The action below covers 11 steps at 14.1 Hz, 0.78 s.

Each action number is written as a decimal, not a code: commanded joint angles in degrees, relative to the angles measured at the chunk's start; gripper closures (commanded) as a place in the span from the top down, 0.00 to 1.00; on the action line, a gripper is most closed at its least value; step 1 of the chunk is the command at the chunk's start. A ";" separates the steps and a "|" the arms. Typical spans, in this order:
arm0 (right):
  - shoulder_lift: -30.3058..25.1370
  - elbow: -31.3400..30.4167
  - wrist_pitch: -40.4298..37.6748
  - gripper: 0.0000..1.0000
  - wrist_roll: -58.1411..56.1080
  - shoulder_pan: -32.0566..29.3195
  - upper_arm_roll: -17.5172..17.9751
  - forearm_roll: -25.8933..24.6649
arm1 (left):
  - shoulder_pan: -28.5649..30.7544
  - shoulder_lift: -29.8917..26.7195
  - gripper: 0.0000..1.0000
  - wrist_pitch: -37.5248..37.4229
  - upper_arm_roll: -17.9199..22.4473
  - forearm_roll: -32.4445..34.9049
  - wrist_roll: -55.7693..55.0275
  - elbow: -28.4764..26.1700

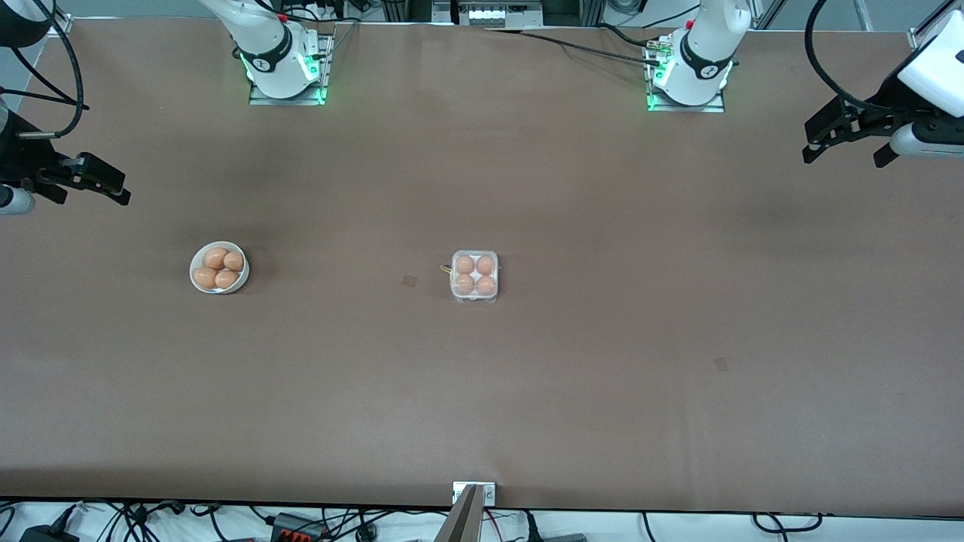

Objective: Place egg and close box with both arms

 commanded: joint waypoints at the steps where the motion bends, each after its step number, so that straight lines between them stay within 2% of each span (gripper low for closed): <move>1: -0.74 0.11 -1.90 1.00 -0.13 -0.34 0.51 -0.69 | 0.68 0.39 1.00 -1.21 0.14 -0.48 1.62 1.40; 11: -0.74 0.11 -2.08 1.00 0.32 -0.34 0.51 -0.42 | 0.68 0.30 1.00 -1.38 0.23 -0.57 1.70 1.58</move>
